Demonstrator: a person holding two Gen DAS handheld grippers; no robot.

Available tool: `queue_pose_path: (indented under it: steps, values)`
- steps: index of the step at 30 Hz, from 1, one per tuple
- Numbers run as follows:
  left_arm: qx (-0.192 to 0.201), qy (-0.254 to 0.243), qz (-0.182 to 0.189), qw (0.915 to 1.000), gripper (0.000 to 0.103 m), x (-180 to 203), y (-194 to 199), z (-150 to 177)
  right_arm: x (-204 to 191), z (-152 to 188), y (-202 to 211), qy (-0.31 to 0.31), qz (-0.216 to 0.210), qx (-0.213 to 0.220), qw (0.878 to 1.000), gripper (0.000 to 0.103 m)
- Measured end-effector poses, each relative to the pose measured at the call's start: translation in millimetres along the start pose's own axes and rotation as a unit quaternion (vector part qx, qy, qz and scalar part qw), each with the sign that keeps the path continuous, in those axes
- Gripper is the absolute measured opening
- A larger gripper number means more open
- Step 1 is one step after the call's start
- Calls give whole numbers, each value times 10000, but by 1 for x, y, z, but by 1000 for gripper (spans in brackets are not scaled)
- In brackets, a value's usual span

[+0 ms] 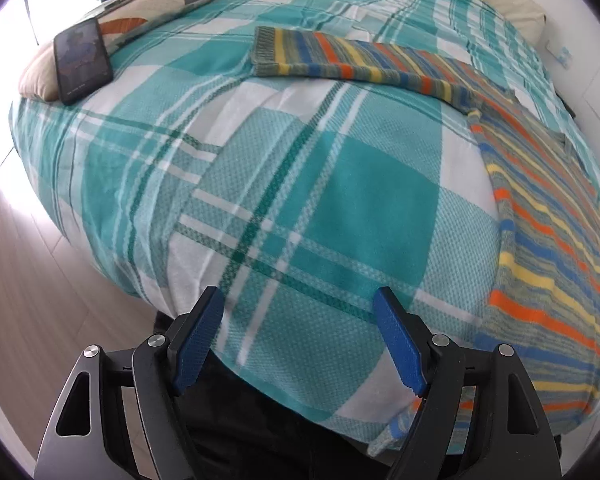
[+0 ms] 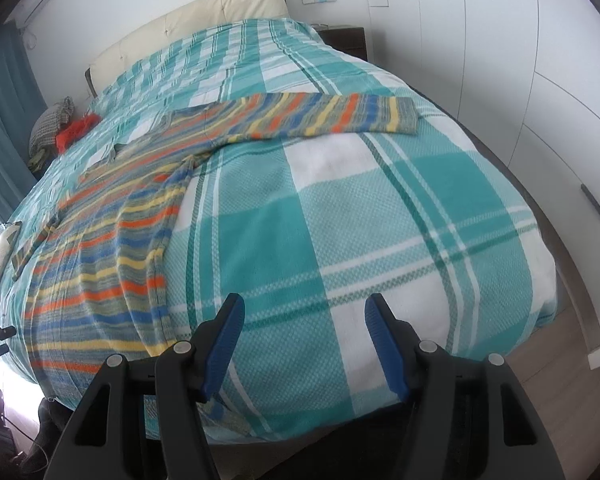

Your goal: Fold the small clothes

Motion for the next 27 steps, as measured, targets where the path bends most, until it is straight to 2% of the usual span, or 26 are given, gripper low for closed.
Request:
queue_pose_path:
  steps: [3, 7, 11, 14, 18, 22, 24, 25, 27]
  values:
    - [-1, -1, 3, 10000, 82, 8, -2, 5, -2, -1, -3, 104, 96, 5, 9999, 62]
    - [12, 70, 78, 9999, 83, 9, -2, 10, 2, 16, -6, -48, 138, -110, 9998, 62]
    - [32, 75, 107, 9999, 83, 7, 2, 7, 9, 33, -6, -198, 190, -208, 9994, 62]
    - [87, 43, 149, 9998, 83, 10, 5, -1, 16, 33, -6, -331, 206, -207, 9990, 62]
    - [277, -16, 182, 9995, 86, 21, 10, -17, 17, 13, -5, -343, 258, -14, 9991, 62]
    - [410, -13, 220, 9989, 89, 33, 2, -30, 10, -24, -1, -181, 286, 374, 9987, 62]
    - [417, -65, 131, 9990, 91, 39, -8, -34, 6, -43, -2, -19, 402, 529, 9978, 63]
    - [383, -127, 46, 9992, 96, 41, -14, -35, 5, -51, -4, 33, 437, 565, 9974, 63]
    - [420, -288, -133, 9986, 100, 45, -23, -31, 3, -60, -12, 74, 495, 518, 9974, 64]
Point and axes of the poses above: each gripper's, at about its wrist camera, not at the fingertips, and y roughly against the way its jaws point, x to its right, z to its underside, the point moved 3 cm from there along -y, roughly the way its jaws point, and after that the axes turned 6 degrees about -x, right-handed, at the moved point
